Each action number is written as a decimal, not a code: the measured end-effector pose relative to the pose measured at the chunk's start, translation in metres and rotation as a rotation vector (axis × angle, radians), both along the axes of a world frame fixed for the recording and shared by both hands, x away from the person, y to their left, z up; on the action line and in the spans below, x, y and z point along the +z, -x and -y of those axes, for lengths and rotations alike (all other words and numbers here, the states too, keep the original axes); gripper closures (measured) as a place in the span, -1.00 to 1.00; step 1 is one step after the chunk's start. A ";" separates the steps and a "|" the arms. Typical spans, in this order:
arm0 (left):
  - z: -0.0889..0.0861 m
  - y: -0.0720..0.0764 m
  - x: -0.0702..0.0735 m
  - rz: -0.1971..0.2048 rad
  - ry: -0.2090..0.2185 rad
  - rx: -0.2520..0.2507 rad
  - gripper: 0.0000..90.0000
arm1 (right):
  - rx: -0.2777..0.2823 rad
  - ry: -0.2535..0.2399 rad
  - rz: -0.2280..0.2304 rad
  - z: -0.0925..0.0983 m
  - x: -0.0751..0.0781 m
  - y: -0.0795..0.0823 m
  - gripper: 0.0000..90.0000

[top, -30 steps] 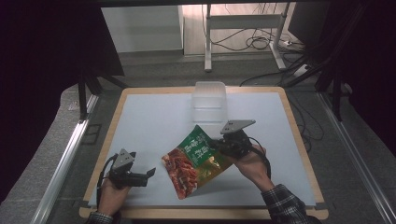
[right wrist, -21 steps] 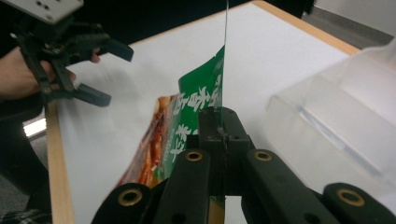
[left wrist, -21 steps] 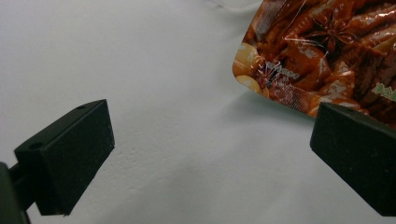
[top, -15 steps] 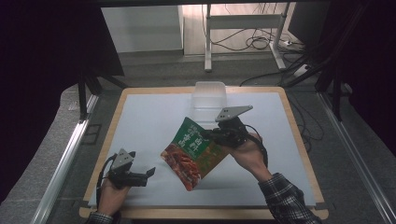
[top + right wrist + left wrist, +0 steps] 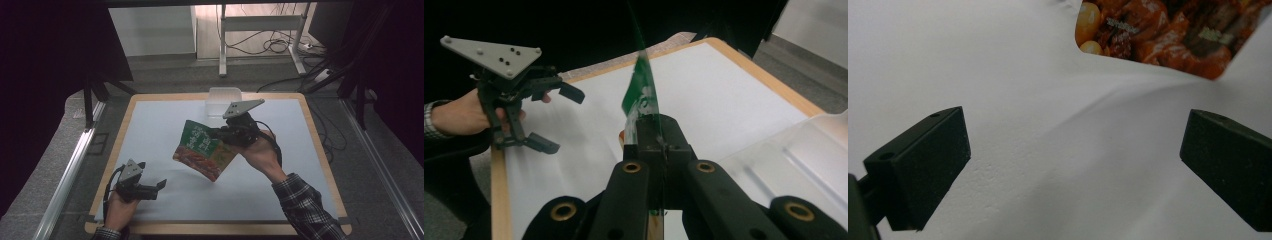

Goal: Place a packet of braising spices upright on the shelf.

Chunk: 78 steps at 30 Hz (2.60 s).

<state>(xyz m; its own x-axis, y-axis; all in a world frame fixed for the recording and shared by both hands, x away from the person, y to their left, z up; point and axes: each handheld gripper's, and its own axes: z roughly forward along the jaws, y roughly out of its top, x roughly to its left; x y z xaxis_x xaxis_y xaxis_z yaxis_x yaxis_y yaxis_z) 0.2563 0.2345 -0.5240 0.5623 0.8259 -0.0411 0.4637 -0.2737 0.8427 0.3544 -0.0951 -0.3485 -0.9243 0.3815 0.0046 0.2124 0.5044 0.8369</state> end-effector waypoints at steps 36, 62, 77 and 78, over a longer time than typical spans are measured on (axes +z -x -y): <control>0.000 0.001 0.001 0.002 -0.011 0.002 -1.00 | -0.045 -0.105 0.040 -0.037 0.047 -0.075 0.99; -0.001 0.001 0.002 0.004 0.007 -0.003 -1.00 | -0.117 -0.096 0.094 -0.061 0.047 -0.148 0.99; 0.000 0.001 0.002 0.000 0.004 -0.005 -1.00 | -0.182 -0.072 0.142 -0.043 0.047 -0.179 0.99; 0.000 0.001 0.002 0.000 0.004 -0.005 -1.00 | -0.182 -0.072 0.142 -0.043 0.047 -0.179 0.99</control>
<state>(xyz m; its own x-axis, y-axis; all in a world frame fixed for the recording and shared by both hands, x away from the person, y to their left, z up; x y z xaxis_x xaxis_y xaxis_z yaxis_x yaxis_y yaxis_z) 0.2558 0.2350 -0.5223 0.5668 0.8227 -0.0441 0.4621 -0.2731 0.8437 0.5333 -0.0522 -0.3013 -0.8335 0.5455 -0.0875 0.1717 0.4063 0.8974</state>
